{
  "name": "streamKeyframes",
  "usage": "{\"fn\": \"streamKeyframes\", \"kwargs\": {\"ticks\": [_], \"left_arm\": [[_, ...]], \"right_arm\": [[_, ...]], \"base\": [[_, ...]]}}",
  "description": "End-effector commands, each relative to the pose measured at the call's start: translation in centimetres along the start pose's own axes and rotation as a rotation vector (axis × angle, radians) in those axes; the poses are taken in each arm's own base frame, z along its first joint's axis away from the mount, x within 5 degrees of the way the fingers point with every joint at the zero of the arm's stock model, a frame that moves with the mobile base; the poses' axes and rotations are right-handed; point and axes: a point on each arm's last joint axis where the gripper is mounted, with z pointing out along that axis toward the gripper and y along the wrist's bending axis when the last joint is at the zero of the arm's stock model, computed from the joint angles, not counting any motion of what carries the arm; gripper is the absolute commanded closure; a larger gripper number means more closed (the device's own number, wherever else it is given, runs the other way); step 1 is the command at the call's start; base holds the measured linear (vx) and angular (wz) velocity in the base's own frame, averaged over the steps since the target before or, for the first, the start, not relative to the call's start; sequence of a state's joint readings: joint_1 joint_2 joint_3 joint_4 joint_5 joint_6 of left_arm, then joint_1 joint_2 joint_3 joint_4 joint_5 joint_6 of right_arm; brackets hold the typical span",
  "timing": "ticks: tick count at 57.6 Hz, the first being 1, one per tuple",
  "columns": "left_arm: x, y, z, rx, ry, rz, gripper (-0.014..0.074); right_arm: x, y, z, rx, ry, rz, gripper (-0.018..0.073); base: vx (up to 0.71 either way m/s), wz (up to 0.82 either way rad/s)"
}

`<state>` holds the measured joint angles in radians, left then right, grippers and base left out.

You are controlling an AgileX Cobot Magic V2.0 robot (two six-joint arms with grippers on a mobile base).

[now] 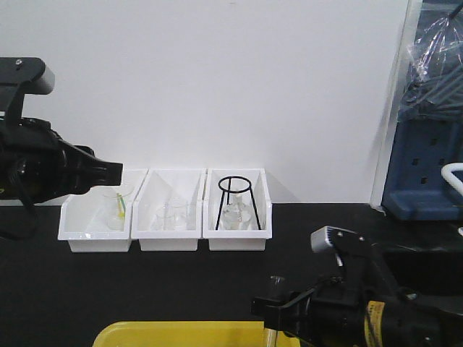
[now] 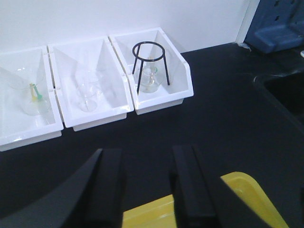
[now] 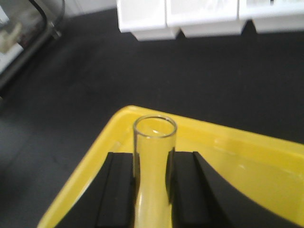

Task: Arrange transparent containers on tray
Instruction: 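Lower the right gripper's tube into the yellow tray and open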

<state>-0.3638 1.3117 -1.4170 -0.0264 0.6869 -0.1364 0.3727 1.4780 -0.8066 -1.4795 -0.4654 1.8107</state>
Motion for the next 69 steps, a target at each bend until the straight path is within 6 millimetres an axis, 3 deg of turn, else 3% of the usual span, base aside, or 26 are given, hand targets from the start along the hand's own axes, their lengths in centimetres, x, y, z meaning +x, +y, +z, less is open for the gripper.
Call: {"fn": "streamKeyframes", "kwargs": {"ticks": [1, 16, 38, 48, 69], "left_arm": [[-1.6, -0.4, -1.9, 0.022, -0.113, 0.006, 0.0220], [-1.4, -0.4, -1.9, 0.020, -0.099, 0.007, 0.0220], [-1.4, -0.4, -1.9, 0.021, -0.096, 0.004, 0.0220], [-1.4, -0.5, -1.9, 0.025, -0.096, -0.004, 0.0220], [-1.4, -0.5, -1.9, 0.025, -0.094, -0.004, 0.0220]], "right_arm": [[-1.2, 0.0, 1.2, -0.035, -0.006, -0.001, 0.0571], [0.4, -2.0, 4.6, -0.038, 0.102, 0.036, 0.0571], [2.7, -4.3, 6.9, 0.021, 0.192, 0.072, 0.0548], [3.5, -5.0, 7.6, 0.035, 0.221, 0.090, 0.0453], [3.7, -6.1, 7.8, 0.136, 0.214, 0.091, 0.0109]], "base": [[0.00, 0.00], [0.00, 0.00], [0.00, 0.00], [0.00, 0.00], [0.00, 0.00]]}}
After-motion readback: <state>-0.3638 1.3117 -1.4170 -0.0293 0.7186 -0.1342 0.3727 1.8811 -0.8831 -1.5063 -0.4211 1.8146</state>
